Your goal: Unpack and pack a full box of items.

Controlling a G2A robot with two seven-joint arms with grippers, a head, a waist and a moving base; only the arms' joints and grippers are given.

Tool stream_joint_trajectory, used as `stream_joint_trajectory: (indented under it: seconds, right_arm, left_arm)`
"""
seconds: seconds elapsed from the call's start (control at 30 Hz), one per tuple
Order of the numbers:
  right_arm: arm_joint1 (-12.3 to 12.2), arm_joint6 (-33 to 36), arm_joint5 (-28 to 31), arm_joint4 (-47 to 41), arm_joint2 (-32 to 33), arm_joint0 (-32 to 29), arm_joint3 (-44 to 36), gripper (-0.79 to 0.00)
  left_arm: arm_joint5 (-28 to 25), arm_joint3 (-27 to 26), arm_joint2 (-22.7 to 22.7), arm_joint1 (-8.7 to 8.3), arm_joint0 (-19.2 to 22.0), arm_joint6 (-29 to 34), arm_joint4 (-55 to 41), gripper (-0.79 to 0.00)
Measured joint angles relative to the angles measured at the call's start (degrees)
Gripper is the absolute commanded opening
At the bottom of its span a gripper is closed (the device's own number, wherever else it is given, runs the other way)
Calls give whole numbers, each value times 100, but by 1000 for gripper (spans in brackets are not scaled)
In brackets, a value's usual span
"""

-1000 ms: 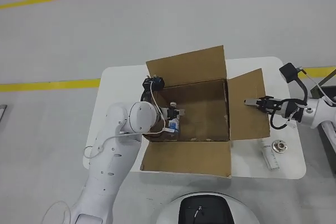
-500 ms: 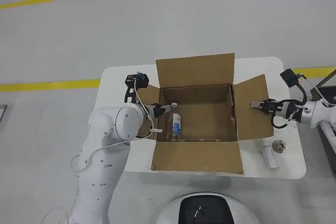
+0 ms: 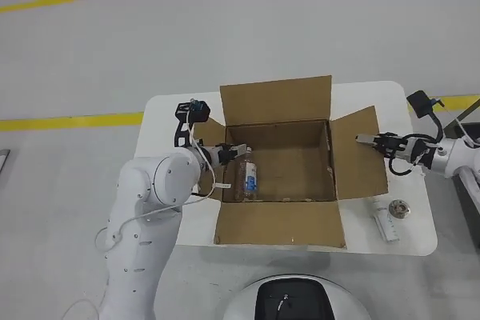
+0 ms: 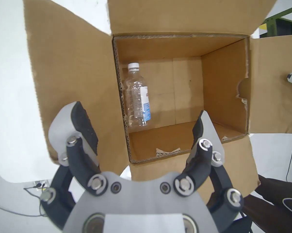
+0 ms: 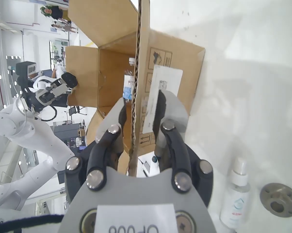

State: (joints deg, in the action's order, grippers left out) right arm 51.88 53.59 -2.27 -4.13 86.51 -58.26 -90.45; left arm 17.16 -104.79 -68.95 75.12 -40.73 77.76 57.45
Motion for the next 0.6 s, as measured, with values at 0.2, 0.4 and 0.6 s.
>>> stream_joint_trajectory:
  seconds: [0.2, 0.4, 0.6]
  right_arm:
    - [-129, -656, -291, 1310, 606, -404, -995, -573]
    - [-304, -152, -614, 3421, 1009, -869, -2020, -785]
    - [-402, 979, -502, 4441, 1062, -1087, -2428, -785]
  left_arm:
    - [33, -341, -8, 11, 117, -139, -129, 0]
    - [118, -528, -149, -12, 159, -148, -44, 0]
    - [129, -571, -170, -14, 156, -141, -83, 0]
